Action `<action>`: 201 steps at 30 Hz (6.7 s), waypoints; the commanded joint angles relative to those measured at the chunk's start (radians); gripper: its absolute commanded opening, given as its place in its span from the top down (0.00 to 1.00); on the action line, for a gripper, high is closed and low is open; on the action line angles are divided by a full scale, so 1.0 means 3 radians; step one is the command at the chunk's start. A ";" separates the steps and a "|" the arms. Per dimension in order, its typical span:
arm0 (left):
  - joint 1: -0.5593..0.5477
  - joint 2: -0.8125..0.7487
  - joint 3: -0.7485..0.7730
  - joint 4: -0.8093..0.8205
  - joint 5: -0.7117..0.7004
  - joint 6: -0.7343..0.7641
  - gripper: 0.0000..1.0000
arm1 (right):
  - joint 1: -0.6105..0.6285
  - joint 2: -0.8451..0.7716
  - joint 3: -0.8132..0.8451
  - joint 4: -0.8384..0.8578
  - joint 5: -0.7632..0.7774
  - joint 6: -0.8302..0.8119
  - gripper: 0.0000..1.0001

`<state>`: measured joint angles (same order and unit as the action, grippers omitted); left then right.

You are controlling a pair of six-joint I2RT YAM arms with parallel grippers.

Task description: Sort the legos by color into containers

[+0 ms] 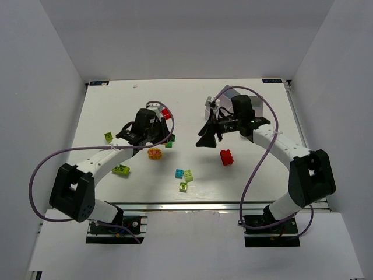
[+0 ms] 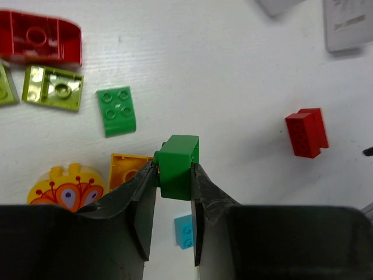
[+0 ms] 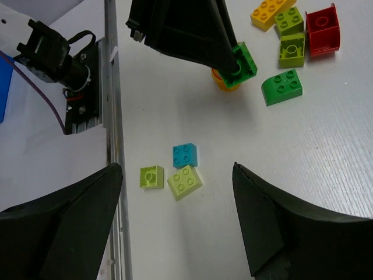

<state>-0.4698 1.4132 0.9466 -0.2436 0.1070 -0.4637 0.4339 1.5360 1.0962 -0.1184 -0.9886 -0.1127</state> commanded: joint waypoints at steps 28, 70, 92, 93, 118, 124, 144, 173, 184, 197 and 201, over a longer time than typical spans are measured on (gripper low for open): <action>0.0006 0.0536 -0.0031 0.0101 -0.0602 0.0349 0.79 | 0.0031 0.0060 -0.0100 0.0057 0.0207 -0.0253 0.16; 0.0022 -0.0574 -0.1105 0.2821 0.2000 -0.0689 0.86 | 0.0164 0.0505 0.0375 0.0686 -0.0811 0.0442 0.17; 0.0022 -0.0518 -0.1115 0.2924 0.2001 -0.0755 0.86 | 0.0200 0.0612 0.0421 0.0947 -0.1128 0.0713 0.69; 0.0022 -0.0518 -0.1115 0.2919 0.1995 -0.0750 0.85 | 0.0205 0.0612 0.0426 0.0922 -0.1143 0.0693 0.77; 0.0180 -0.1039 -0.1018 0.2004 0.1051 -0.0561 0.20 | -0.0060 0.0372 0.0631 -0.0663 -0.0081 -0.0922 1.00; 0.0226 -0.0922 -0.0804 0.1237 0.0661 -0.0510 0.22 | -0.0428 0.0254 0.0881 -0.0893 0.0854 -0.1587 1.00; 0.0226 -0.0952 -0.0813 0.0873 0.0543 -0.0479 0.23 | -0.1216 0.0688 0.1336 -0.0771 0.2298 -0.3367 0.99; 0.0226 -0.0937 -0.0875 0.0731 0.0467 -0.0469 0.24 | -0.1278 0.0863 0.1311 -0.0408 0.2452 -0.3123 0.24; -0.0003 -0.0252 -0.0263 0.0015 -0.0024 -0.0178 0.39 | -0.1375 0.0167 0.1019 -0.0140 0.1835 -0.1992 0.35; -0.0321 0.0837 0.0612 -0.0548 -0.1098 0.0134 0.39 | -0.1308 -0.0247 0.0442 -0.0377 0.0043 -0.1112 0.23; -0.0321 0.1087 0.0746 -0.0594 -0.1307 0.0231 0.39 | -0.1308 -0.0278 0.0370 -0.0352 0.0043 -0.1066 0.23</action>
<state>-0.5652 1.7222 1.1145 -0.3885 -0.1886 -0.4343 0.0429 1.4952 1.2148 -0.2398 -0.9226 -0.4782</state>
